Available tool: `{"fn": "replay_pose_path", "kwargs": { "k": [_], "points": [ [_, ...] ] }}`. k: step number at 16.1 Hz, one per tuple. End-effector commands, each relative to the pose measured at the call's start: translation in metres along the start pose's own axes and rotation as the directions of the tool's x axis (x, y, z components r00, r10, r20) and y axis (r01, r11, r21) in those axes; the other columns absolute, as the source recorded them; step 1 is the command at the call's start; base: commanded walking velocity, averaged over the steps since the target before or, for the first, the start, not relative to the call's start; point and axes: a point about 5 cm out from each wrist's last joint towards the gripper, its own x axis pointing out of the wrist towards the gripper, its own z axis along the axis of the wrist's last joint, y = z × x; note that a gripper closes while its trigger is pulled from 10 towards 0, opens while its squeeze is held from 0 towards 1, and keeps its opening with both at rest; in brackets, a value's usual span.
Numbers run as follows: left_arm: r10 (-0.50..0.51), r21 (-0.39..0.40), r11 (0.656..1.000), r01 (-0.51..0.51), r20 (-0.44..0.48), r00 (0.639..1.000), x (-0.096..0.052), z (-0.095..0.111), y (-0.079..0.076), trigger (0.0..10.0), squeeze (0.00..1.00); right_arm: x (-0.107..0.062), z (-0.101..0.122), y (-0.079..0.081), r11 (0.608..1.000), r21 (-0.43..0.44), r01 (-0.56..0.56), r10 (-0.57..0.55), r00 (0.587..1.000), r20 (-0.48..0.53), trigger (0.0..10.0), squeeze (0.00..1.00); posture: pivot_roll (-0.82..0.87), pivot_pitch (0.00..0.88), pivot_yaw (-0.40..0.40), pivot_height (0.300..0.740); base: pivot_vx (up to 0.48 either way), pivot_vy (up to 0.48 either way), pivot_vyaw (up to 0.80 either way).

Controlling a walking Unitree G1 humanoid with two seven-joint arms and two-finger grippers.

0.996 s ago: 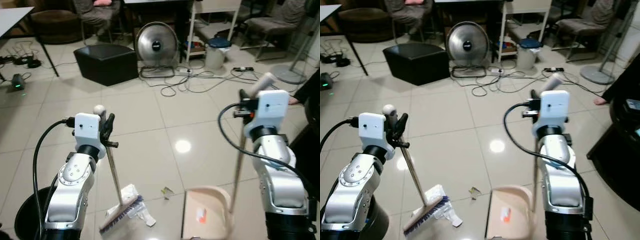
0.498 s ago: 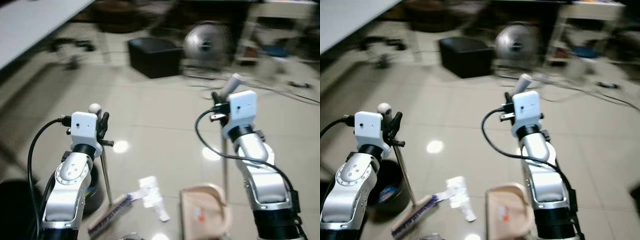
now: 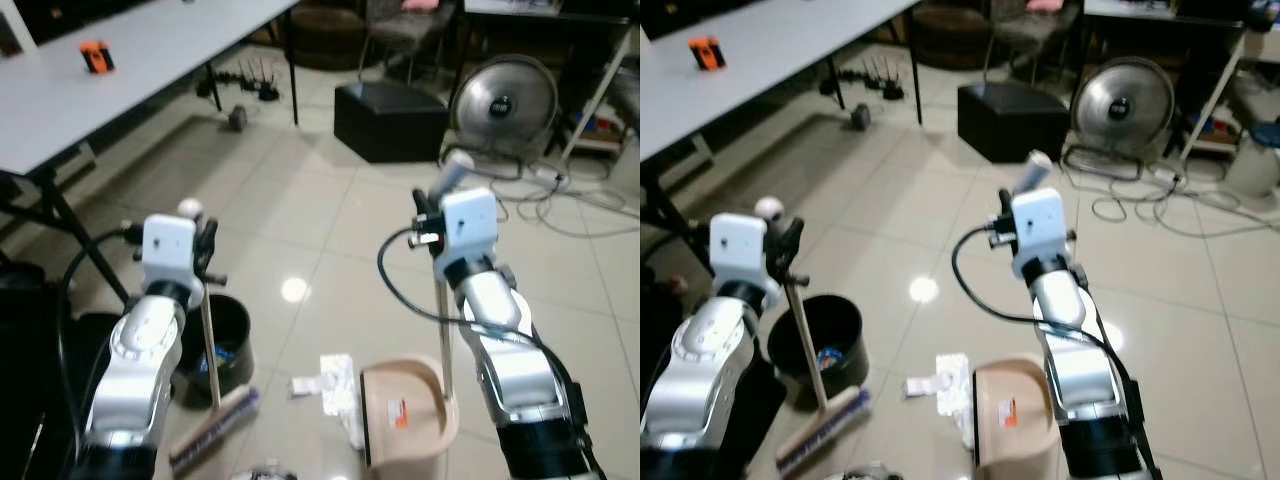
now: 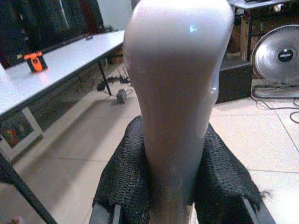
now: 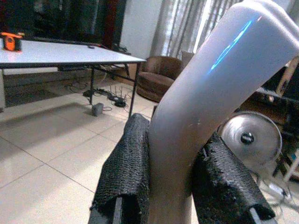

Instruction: Sweep floor

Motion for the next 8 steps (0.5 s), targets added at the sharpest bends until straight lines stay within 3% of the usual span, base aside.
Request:
{"fn": "replay_pose_path", "kwargs": {
  "k": [1, 4, 8],
  "points": [
    [-0.002, 0.010, 1.000, 0.001, 0.039, 0.999, 0.006, 0.008, -0.002, 10.0, 0.00, 0.000, 0.000, -0.005, 1.000, 0.003, 0.028, -0.028, 1.000, 0.008, 10.0, 0.00, 0.06, 0.001, 0.056, 0.740, 0.000, 0.000, 0.00],
    [0.012, -0.045, 0.999, -0.009, 0.068, 0.998, 0.026, 0.015, -0.008, 10.0, 0.00, 0.000, -0.006, -0.009, 0.997, 0.047, 0.063, -0.065, 0.998, 0.028, 10.0, 0.00, 0.06, 0.026, 0.070, 0.740, 0.000, 0.000, 0.00],
    [0.068, -0.079, 0.995, -0.060, 0.099, 0.993, 0.046, 0.019, -0.009, 10.0, 0.00, 0.007, -0.013, 0.002, 1.000, -0.019, 0.006, -0.005, 0.998, 0.059, 10.0, 0.00, 0.06, 0.098, 0.064, 0.740, 0.000, 0.000, 0.00]
  ]
}}
